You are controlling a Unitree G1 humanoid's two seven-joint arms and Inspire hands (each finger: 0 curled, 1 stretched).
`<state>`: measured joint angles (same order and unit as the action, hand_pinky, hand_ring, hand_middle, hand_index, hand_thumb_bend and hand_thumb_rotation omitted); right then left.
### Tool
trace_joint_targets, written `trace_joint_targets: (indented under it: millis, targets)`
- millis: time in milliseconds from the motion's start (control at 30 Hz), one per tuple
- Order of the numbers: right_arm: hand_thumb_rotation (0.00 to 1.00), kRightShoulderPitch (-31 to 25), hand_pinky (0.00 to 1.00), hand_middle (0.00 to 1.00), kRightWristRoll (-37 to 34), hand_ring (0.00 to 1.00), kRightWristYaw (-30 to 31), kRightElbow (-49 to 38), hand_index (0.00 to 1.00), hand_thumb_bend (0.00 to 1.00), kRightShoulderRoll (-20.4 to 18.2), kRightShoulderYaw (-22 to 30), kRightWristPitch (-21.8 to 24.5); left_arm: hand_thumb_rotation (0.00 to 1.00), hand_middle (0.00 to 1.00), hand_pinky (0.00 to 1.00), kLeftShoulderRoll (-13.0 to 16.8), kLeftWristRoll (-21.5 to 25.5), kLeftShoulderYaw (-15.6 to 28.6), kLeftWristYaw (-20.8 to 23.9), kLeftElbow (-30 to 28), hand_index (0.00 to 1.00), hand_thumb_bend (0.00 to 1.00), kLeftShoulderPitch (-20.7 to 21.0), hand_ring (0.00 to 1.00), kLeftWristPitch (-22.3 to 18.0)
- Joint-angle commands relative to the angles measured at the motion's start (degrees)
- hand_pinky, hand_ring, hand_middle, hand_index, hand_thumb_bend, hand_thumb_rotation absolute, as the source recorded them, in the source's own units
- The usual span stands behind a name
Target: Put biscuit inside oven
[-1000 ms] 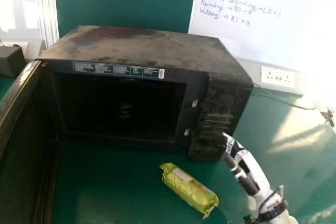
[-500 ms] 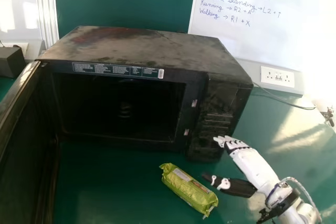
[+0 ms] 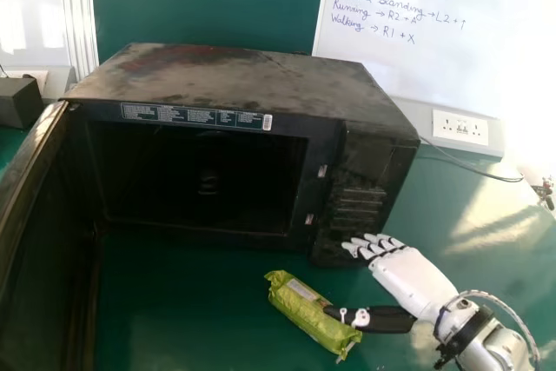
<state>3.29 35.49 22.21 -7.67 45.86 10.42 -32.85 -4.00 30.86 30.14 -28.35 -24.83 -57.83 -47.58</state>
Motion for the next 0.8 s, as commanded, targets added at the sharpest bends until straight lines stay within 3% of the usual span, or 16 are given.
trace_joint_targets:
  millis: [0,200,367,500,767]
  targets:
    - [0.86,0.78,1.00,1.00,1.21,1.00,-0.52,-0.05,1.00,0.92,2.19,-1.16,-0.37,0.72,0.85,0.81,-0.57,-2.15,0.40,1.01,-1.89,0.83,1.00,-0.98,0.82,-0.53]
    - [0.85,2.29,1.00,1.00,2.50,1.00,1.33,-0.38,1.00,0.84,5.36,-3.53,1.33,0.75,0.87,0.87,0.22,-4.98,0.18,2.96,-7.12,0.86,1.00,-4.68,0.84,1.91]
    - [0.89,2.70,1.00,1.00,3.02,1.00,2.16,-1.55,1.00,0.76,5.99,-5.08,3.33,0.73,0.87,0.89,-0.57,-10.26,2.34,6.66,-14.34,0.87,1.00,-6.98,0.84,4.79]
    - [0.92,2.37,0.84,0.98,4.46,1.00,2.31,-2.69,0.97,0.78,6.50,-5.86,4.48,0.73,0.86,0.91,0.09,-14.80,5.62,8.57,-17.32,0.87,1.00,-6.93,0.84,5.73]
    - [0.85,2.97,0.76,0.94,6.93,0.95,3.48,-3.83,0.92,0.78,6.73,-7.96,6.87,0.72,0.87,0.95,2.37,-17.54,8.57,9.23,-17.71,0.87,1.00,-5.70,0.85,6.13]
